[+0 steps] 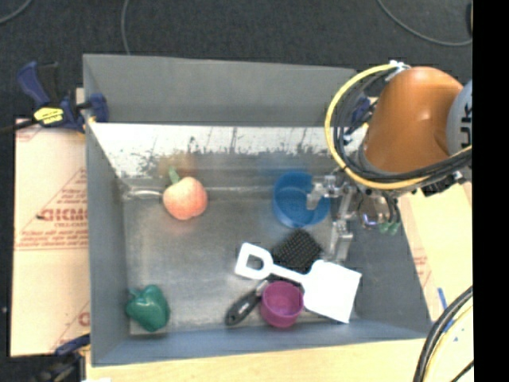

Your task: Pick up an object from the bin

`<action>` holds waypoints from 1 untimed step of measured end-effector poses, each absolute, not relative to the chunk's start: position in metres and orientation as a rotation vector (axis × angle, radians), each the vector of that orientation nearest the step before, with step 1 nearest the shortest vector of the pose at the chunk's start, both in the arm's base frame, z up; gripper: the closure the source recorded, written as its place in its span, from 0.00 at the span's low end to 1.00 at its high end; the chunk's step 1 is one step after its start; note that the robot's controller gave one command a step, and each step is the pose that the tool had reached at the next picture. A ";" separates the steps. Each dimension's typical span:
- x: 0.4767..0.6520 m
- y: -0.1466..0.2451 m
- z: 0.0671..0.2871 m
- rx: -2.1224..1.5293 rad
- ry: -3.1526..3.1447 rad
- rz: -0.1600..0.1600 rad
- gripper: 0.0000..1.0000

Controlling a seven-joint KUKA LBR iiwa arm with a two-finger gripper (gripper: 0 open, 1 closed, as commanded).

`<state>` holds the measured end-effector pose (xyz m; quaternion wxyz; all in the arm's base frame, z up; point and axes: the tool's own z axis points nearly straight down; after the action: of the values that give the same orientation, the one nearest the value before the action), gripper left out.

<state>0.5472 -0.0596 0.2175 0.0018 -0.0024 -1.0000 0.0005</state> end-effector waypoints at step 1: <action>0.549 -0.060 0.221 -0.003 -3.146 0.004 0.00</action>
Offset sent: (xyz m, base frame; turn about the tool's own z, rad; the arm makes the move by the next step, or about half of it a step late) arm -0.0177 0.0537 -0.1475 0.1151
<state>0.5488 -0.0596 0.2215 -0.0020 -0.0011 -1.0000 0.0011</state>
